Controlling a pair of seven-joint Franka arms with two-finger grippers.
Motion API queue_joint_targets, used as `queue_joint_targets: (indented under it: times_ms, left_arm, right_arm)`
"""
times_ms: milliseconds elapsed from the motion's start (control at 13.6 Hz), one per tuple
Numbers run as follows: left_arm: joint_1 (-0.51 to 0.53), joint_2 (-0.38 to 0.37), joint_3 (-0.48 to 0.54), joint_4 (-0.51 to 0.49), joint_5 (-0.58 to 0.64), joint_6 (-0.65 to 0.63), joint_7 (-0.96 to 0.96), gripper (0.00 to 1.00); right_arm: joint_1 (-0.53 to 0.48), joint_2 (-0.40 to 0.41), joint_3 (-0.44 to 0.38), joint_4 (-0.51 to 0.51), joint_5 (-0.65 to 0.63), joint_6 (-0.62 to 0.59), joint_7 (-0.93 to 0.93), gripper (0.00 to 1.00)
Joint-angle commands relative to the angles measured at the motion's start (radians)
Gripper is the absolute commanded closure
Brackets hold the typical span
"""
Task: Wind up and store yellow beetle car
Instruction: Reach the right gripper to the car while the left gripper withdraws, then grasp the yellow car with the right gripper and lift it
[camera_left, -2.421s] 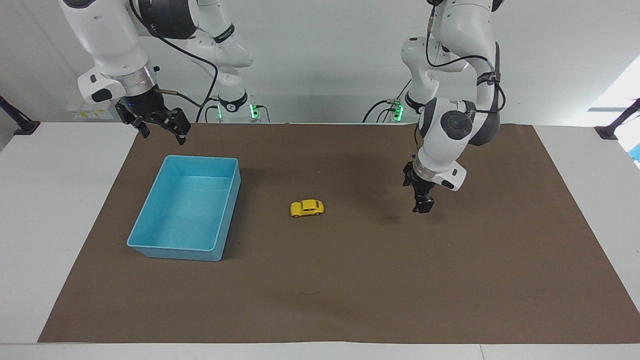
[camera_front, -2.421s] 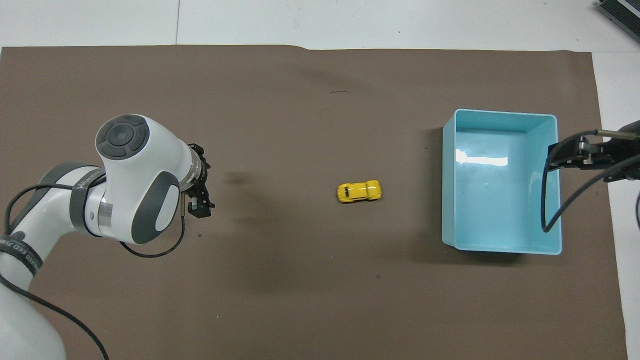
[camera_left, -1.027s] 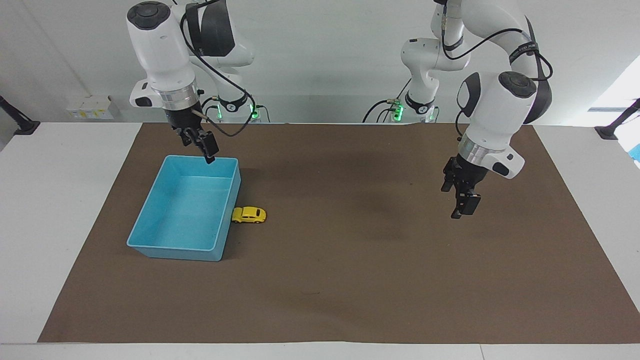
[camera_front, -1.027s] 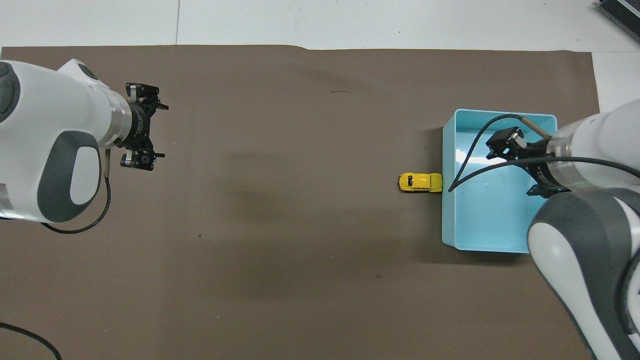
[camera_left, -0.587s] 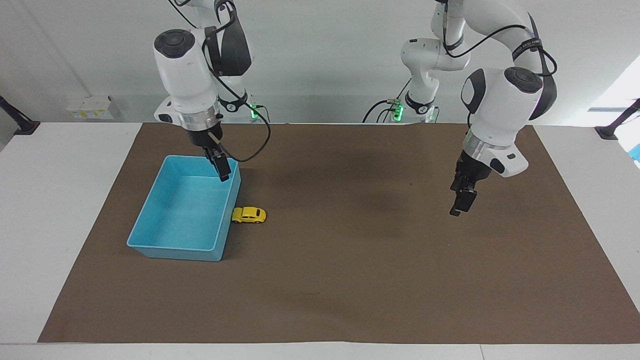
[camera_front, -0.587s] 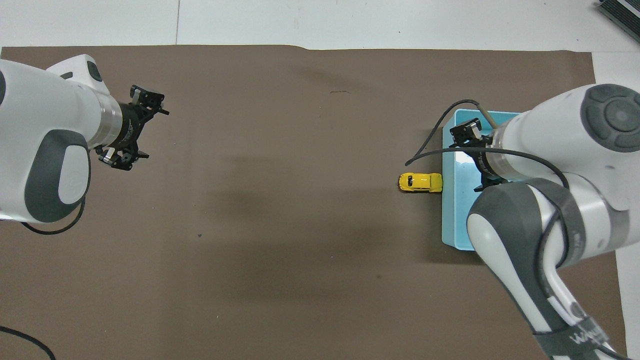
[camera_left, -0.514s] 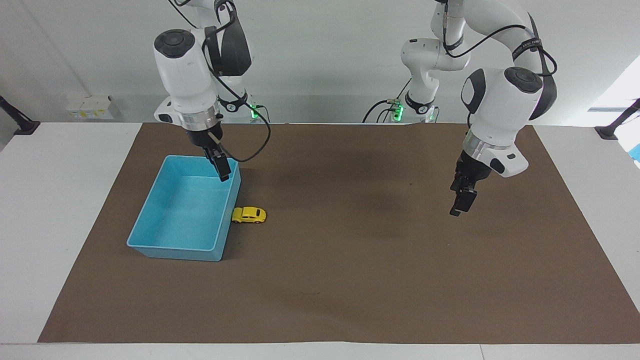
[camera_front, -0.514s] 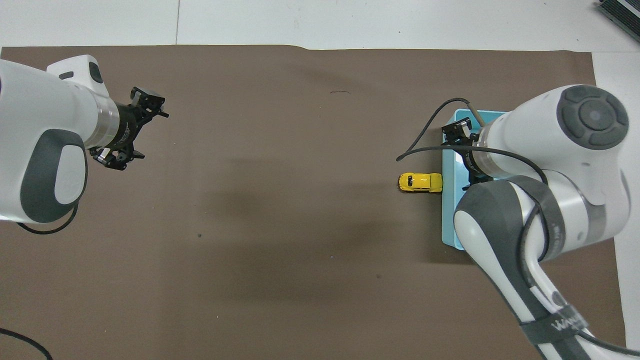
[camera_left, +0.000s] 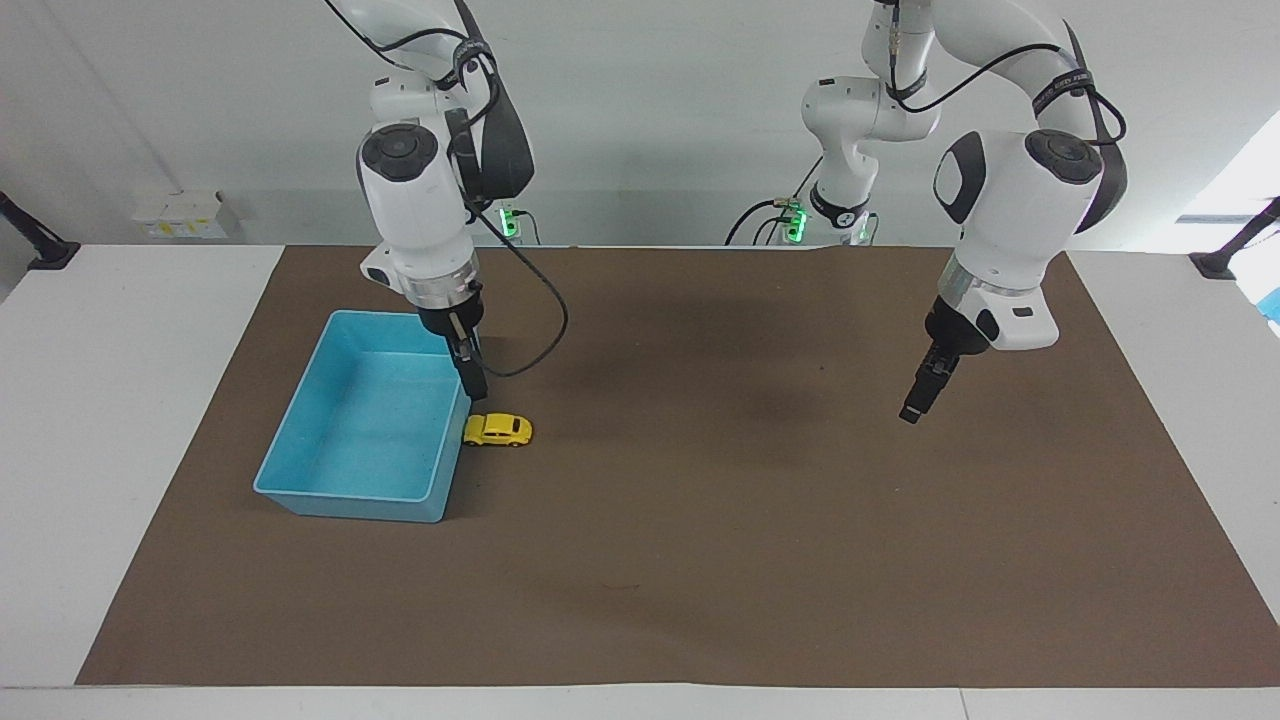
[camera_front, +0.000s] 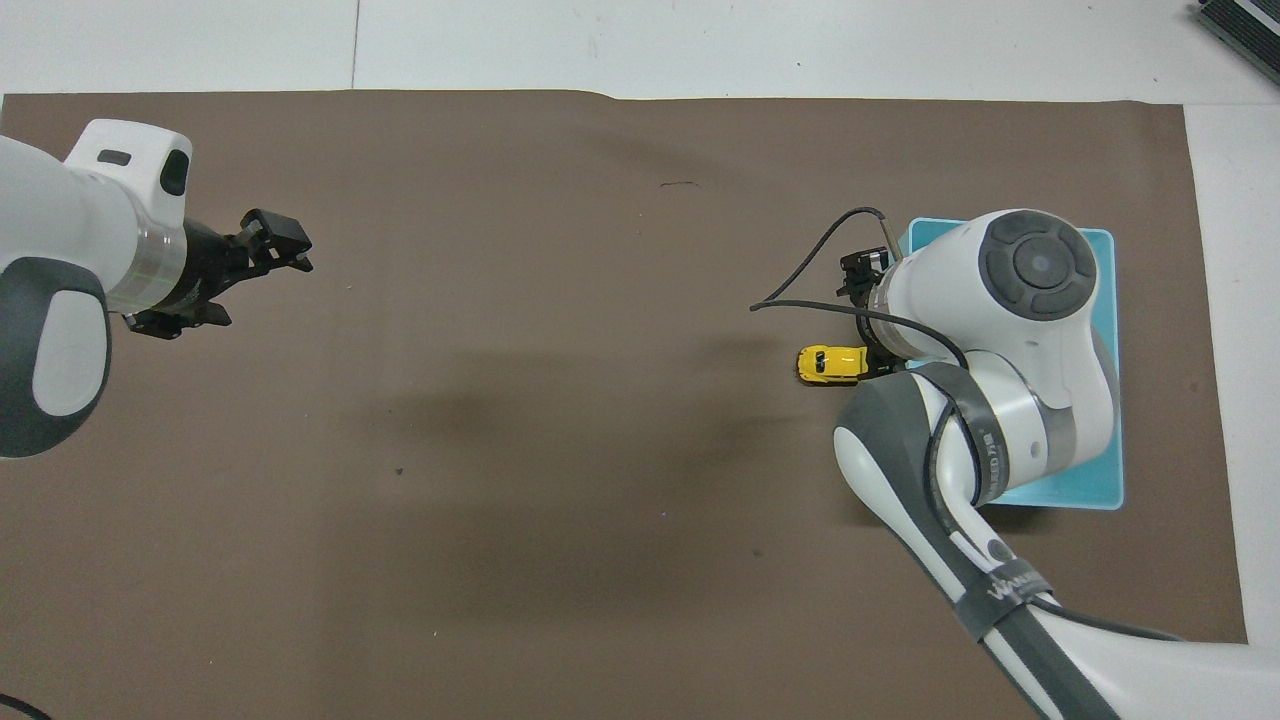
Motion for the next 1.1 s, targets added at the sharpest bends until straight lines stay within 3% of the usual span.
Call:
queue_joint_targets:
  times_ms: [0, 367, 514, 880, 954, 1027]
  left_arm:
    - [0.042, -0.035, -0.014, -0.007, 0.014, -0.071, 0.196, 0.00]
    - [0.091, -0.072, -0.014, -0.010, 0.014, -0.162, 0.467, 0.00]
    - [0.114, -0.096, -0.014, -0.010, 0.014, -0.181, 0.491, 0.00]
    - [0.117, -0.165, -0.011, 0.002, 0.014, -0.243, 0.488, 0.00]
    - [0.117, -0.175, -0.009, 0.019, 0.016, -0.266, 0.488, 0.00]
    - [0.116, -0.176, 0.003, 0.048, 0.016, -0.304, 0.498, 0.00]
  right_arm:
    - [-0.003, 0.012, 0.004, -0.038, -0.074, 0.047, 0.131, 0.00]
    - [0.034, 0.050, 0.004, -0.095, -0.192, 0.094, 0.303, 0.00]
    - [0.025, 0.061, 0.002, -0.139, -0.216, 0.168, 0.320, 0.00]
    - [0.022, 0.113, 0.002, -0.164, -0.335, 0.219, 0.386, 0.02]
    - [0.023, 0.112, 0.002, -0.164, -0.338, 0.213, 0.385, 0.45]
    - [0.031, 0.112, 0.002, -0.161, -0.340, 0.203, 0.384, 0.96]
